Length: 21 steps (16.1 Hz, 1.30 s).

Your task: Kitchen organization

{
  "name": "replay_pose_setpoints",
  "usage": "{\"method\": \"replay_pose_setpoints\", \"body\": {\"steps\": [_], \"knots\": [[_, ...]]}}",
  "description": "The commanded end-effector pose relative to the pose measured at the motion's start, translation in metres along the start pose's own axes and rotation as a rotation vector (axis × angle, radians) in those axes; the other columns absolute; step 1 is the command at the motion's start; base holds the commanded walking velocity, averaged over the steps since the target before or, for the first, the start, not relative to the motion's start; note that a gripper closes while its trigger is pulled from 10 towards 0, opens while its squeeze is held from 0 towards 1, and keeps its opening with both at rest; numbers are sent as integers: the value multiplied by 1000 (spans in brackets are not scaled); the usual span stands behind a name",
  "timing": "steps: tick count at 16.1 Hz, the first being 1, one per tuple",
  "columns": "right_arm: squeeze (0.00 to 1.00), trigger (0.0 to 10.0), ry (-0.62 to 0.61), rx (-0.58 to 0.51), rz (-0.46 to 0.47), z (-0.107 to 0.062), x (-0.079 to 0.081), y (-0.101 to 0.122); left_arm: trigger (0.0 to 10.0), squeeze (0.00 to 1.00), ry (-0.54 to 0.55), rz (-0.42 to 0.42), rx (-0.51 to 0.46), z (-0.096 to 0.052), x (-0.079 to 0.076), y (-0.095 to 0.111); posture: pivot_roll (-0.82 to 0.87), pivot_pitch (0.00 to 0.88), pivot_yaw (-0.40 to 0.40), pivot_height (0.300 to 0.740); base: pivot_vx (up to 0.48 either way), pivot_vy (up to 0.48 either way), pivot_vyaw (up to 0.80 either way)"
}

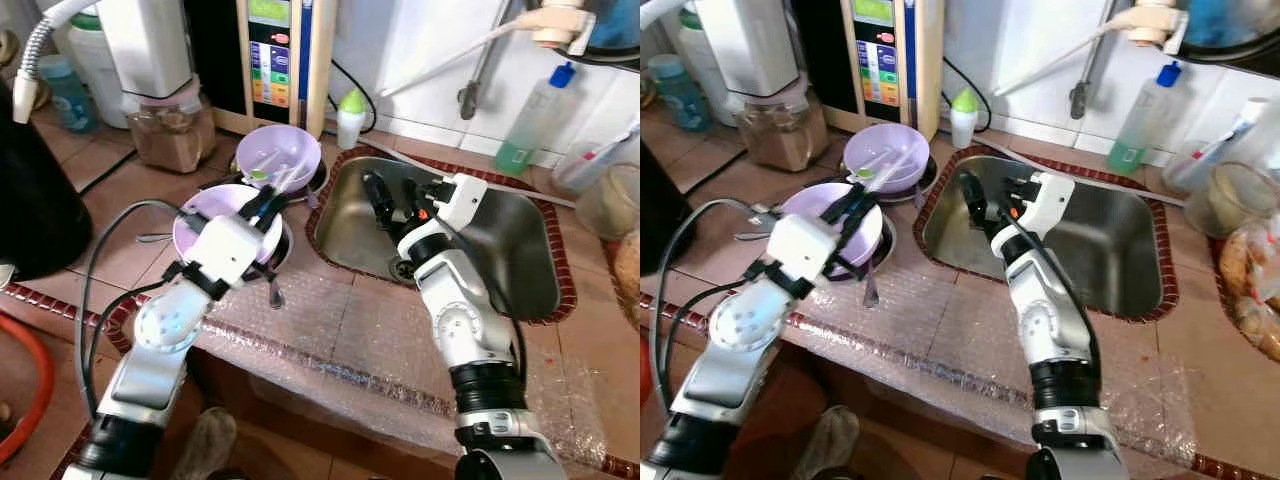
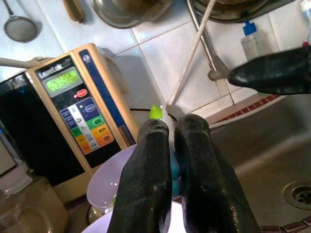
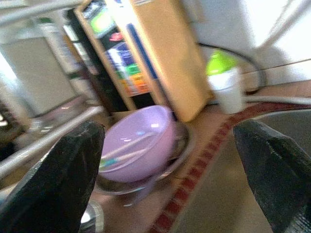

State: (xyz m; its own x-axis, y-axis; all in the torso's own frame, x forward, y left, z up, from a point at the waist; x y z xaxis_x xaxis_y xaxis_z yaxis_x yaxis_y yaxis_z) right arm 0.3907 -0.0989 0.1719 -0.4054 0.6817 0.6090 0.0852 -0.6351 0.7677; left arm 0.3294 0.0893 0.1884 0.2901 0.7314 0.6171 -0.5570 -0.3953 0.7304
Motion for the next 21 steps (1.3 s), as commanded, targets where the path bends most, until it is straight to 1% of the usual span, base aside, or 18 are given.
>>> {"method": "replay_pose_setpoints", "body": {"steps": [1,2,3,4,5,6,7,9,11,12,13,14,16,18,21], "knots": [[0,10000,67,42,49,-5,6,2,0,0,-38,8,-17,5,-6,1,60,0,-17,740,0,0,0],[0,10000,90,63,74,-7,9,2,0,0,-47,11,-25,7,-8,1,51,0,-14,740,0,0,0],[0,10000,150,94,133,-11,16,5,0,0,-68,6,-46,11,-14,3,51,0,-14,740,0,0,0],[0,10000,170,116,157,-12,18,4,0,0,-81,-6,-54,13,-19,5,51,0,-14,740,0,0,0],[0,10000,166,128,186,-10,17,2,0,0,-90,-43,-62,14,-25,8,51,0,-14,740,0,0,0],[0,10000,174,141,250,-6,19,-1,0,0,-123,-63,-80,14,-36,12,51,0,-14,740,0,0,0],[0,10000,187,157,289,-2,23,-4,0,0,-142,-72,-91,15,-43,15,45,0,-15,740,0,0,0],[0,10000,204,184,340,4,29,-10,0,0,-160,-78,-109,16,-50,19,48,0,-18,740,0,0,0],[0,10000,231,208,396,12,41,-15,0,0,-183,-82,-132,18,-59,25,48,0,-18,740,0,0,0],[0,3255,231,209,403,14,43,-16,0,0,-183,-84,-135,18,-60,26,49,0,-21,740,0,0,0],[0,1804,231,211,412,16,44,-17,0,0,-183,-85,-138,19,-60,26,49,0,-21,740,0,0,0],[0,0,237,217,428,19,48,-18,0,0,-184,-89,-143,19,-62,28,53,0,-23,740,0,0,0],[0,0,240,223,436,22,49,-16,0,0,-180,-85,-141,19,-60,27,54,0,-24,740,0,0,0],[0,0,217,212,449,25,43,-12,0,0,-168,-72,-136,18,-57,24,54,0,-25,740,0,0,0],[0,0,206,211,448,24,39,-12,0,0,-157,-55,-133,18,-55,23,53,0,-24,740,0,0,0]]}}
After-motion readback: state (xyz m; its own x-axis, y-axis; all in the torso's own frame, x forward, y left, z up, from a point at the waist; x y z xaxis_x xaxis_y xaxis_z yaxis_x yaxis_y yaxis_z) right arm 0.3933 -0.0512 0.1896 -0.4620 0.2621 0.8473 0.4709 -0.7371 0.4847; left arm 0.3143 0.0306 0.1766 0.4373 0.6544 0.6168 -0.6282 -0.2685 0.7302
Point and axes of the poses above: a point about 5 cm out from each wrist's last joint towards the gripper, its own z axis pointing out of the wrist towards the gripper, its own y axis along the axis of the wrist's last joint, x = y × z, the point moved 6 cm from there along z, pointing out of the wrist towards the gripper, and after that the axes turned 10 degrees about z, right-handed, at the moved point
